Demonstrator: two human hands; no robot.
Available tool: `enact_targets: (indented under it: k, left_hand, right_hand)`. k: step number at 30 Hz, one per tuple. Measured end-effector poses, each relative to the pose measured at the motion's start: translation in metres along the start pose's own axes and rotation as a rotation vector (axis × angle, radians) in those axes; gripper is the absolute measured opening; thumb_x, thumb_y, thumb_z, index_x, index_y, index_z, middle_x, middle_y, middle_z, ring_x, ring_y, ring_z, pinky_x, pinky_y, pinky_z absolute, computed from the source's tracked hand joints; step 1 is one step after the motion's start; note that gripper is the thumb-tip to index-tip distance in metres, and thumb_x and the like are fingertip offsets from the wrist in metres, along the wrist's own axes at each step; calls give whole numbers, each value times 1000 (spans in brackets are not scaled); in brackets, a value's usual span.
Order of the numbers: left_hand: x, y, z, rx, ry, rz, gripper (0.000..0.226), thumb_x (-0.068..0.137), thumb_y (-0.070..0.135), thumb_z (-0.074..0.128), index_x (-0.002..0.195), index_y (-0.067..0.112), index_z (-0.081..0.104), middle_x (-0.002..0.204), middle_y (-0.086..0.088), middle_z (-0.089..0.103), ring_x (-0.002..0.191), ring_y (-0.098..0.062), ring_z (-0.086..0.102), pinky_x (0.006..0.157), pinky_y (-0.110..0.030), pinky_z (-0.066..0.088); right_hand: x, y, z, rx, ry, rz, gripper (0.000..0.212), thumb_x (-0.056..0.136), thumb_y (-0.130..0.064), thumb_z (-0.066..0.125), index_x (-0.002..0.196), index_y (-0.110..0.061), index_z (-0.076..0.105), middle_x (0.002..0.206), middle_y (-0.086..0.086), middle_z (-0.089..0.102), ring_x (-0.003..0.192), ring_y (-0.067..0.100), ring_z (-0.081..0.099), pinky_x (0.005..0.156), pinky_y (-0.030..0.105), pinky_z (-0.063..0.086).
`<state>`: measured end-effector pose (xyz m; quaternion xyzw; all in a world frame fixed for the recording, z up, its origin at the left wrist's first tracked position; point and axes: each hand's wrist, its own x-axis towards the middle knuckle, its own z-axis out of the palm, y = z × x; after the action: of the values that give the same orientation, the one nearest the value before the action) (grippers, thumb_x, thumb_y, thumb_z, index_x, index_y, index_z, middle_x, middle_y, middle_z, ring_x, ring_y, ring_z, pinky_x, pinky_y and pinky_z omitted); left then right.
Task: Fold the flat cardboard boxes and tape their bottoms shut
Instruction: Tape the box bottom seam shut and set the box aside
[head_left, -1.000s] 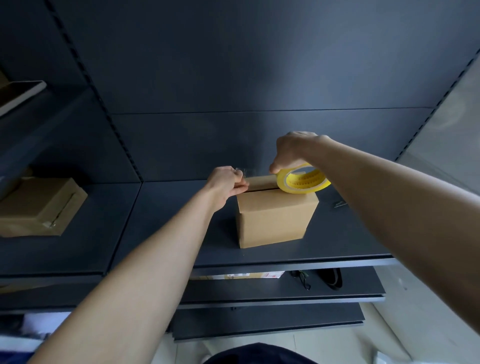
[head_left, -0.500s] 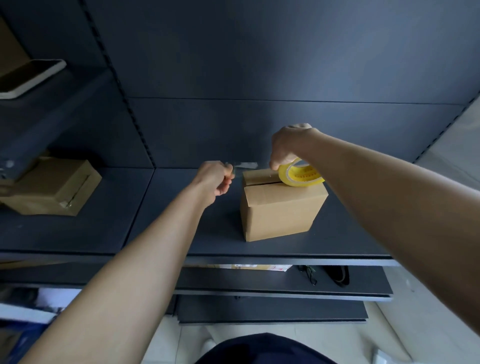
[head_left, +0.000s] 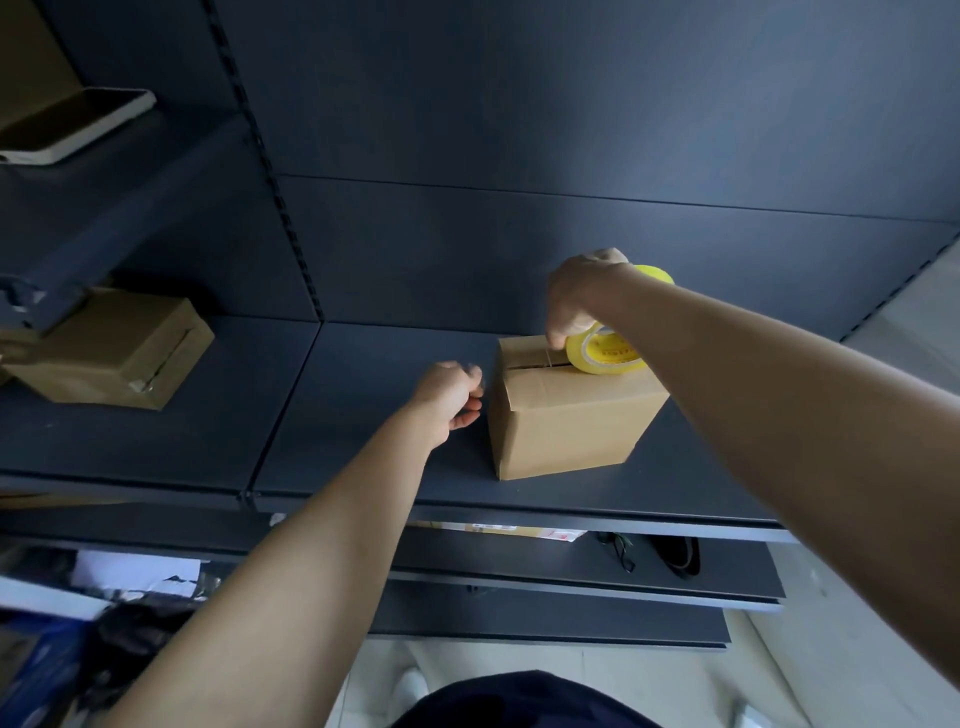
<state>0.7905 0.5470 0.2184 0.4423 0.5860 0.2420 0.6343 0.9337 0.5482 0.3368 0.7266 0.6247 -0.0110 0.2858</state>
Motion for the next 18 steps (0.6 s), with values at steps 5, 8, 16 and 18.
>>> enact_targets:
  k: [5,8,16,18]
  left_hand:
    - [5,-7,10,14,-17,-29,22,98,13,47,76,12,50,71,-4,52,64,-15,49,62,-28,47]
    - [7,-8,16,34,-25,-45,15,97,11,44,84,9,53,73,-4,54,64,-15,51,60,-28,46]
    - [9,-15,22,50,-21,-83,15,98,19,44,95,7,53,74,-4,54,63,-16,51,59,-30,49]
    - [9,-17,20,129,-10,-81,13,98,19,46,94,8,50,80,-5,55,67,-17,53,64,-31,50]
  right_hand:
    - [1,1,1,-2,12,-9,50,85,-50,61,126,-24,55,107,-3,53,114,25,55,83,31,41]
    - [2,2,2,17,9,-6,49,84,-51,62,124,-24,57,102,-3,51,111,25,55,80,31,41]
    - [0,6,3,56,23,4,50,83,-52,63,124,-23,57,101,-3,52,98,23,53,77,30,40]
    - [0,6,3,49,26,-1,51,84,-52,62,125,-23,56,101,-3,52,100,23,53,78,30,40]
